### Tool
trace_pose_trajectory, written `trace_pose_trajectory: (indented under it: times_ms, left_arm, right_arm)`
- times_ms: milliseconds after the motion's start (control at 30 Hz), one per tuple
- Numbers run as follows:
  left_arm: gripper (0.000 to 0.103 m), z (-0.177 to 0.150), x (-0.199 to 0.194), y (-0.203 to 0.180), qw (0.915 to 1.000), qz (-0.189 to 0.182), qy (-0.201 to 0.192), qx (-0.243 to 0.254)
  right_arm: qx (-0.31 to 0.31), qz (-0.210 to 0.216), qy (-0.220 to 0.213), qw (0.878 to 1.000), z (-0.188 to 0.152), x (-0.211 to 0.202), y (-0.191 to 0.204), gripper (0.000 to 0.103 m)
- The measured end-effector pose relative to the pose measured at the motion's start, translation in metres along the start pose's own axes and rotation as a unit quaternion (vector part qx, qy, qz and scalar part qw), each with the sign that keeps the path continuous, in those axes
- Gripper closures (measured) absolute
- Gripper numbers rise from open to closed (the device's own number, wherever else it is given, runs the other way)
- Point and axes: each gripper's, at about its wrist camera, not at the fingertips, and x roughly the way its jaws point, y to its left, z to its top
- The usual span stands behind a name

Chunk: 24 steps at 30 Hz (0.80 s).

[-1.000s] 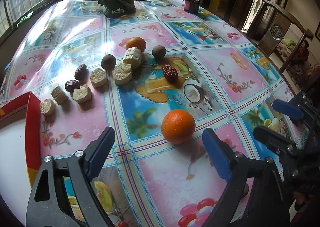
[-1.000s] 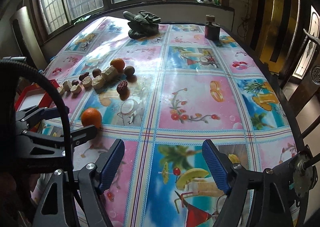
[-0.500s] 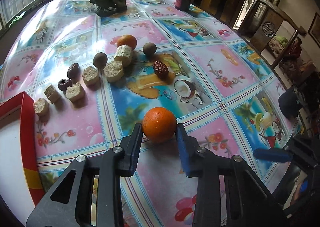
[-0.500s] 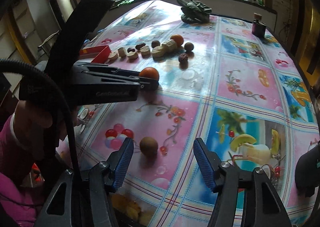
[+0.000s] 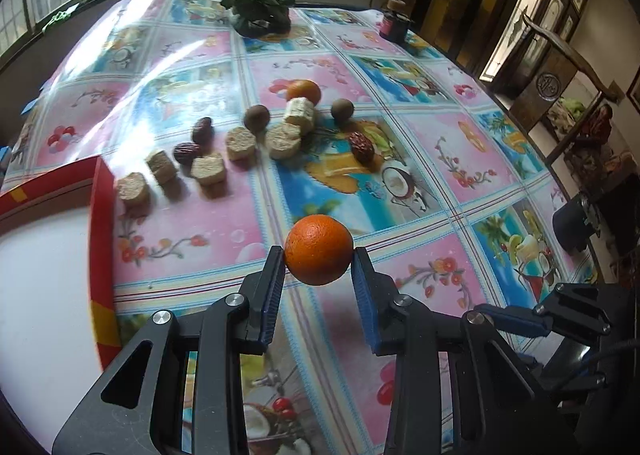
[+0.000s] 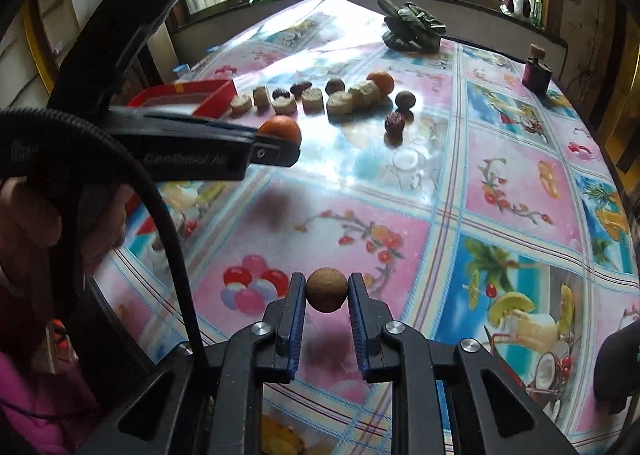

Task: Organize fruits
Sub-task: 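Carry the orange and brown fruit into the red tray and open both grippers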

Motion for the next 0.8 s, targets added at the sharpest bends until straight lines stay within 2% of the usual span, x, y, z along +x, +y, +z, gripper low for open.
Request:
trace_pose_trajectory:
  times_ms: [133, 500, 800]
  left_arm:
    - [0.070, -0.004, -0.016, 0.015, 0.9996, 0.022, -0.014, -0.011]
    - [0.070, -0.015, -0.053, 0.069, 0.9936, 0.090, -0.039, -0.057]
    - [0.070, -0.023, -0.068, 0.120, 0.9861, 0.128, -0.041, -0.098]
  right_arm:
    - [0.000, -0.002, -0.014, 1.000, 0.017, 0.004, 0.008, 0.082]
    - [-0.022, 0.041, -0.038, 0.998, 0.070, 0.031, 0.053, 0.082]
    - [-0.041, 0.075, -0.041, 0.995, 0.109, 0.060, 0.095, 0.083]
